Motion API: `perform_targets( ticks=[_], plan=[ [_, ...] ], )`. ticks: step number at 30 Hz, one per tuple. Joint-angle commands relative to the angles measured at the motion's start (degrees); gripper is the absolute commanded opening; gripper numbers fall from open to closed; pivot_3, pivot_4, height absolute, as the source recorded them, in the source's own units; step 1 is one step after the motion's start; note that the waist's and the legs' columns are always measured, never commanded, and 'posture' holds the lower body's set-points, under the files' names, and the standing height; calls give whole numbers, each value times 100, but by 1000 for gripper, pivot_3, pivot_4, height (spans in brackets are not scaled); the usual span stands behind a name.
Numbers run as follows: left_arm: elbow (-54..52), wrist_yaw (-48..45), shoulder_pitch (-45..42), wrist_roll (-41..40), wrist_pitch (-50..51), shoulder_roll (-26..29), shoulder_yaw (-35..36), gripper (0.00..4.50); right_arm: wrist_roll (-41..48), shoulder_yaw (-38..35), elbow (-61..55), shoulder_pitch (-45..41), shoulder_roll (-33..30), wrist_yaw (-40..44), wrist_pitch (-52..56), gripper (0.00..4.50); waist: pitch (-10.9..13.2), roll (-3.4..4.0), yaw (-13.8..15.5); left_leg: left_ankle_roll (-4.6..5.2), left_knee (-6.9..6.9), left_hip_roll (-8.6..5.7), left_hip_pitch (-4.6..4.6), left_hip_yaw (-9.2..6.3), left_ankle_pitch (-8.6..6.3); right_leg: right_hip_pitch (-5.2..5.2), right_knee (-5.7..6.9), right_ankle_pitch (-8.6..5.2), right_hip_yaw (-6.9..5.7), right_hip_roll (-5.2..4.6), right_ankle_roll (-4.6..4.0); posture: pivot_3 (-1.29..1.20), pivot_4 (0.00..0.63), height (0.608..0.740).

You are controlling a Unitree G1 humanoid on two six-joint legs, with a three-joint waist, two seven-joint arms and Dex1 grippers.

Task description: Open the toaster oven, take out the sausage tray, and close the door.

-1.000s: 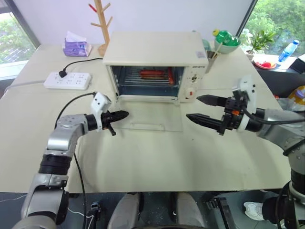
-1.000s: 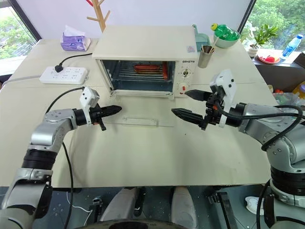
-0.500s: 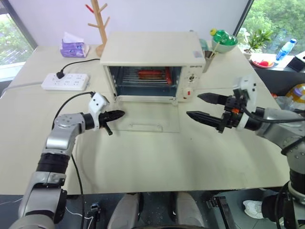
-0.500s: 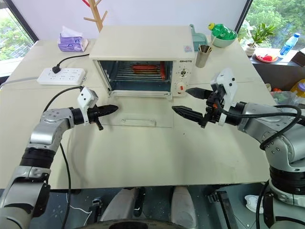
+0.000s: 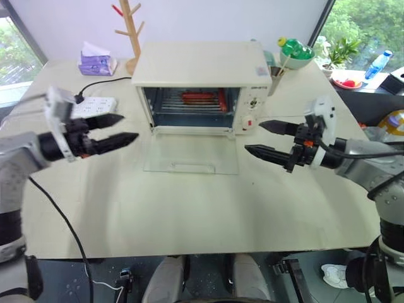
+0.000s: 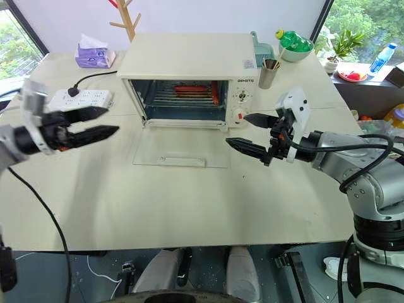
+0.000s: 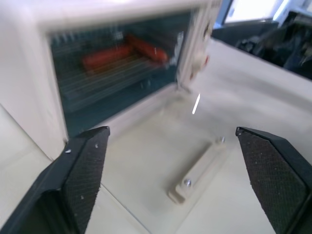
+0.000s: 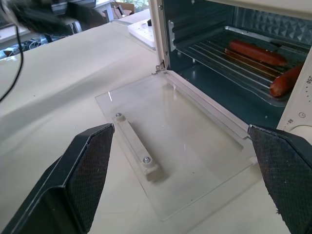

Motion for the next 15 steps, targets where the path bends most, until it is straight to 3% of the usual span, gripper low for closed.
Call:
perform_targets(
  ticks=[1, 6, 15],
  plan=[
    [-226, 223, -23, -182, 84, 119, 262, 4427, 0, -41, -33, -156, 7, -3, -117, 4500, 0, 0, 2, 0, 0, 0, 0, 1, 0, 0, 0, 0, 0, -1, 0, 0, 150, 740],
    [-519, 395, 268, -240, 57, 82, 288, 4427, -198, 149, -13, -308, 107, -134, -225, 4500, 0, 0, 2, 0, 0, 0, -1, 2, 0, 0, -1, 0, 1, -2, 0, 0, 150, 740],
    [-783, 691, 473, -358, -2, -34, 214, 4427, -2624, 2064, 735, -1231, 675, -738, -1547, 4500, 0, 0, -85, -2, -5, 0, 0, 3, 0, -5, -1, 0, 2, -1, -3, 0, 150, 740]
  ],
)
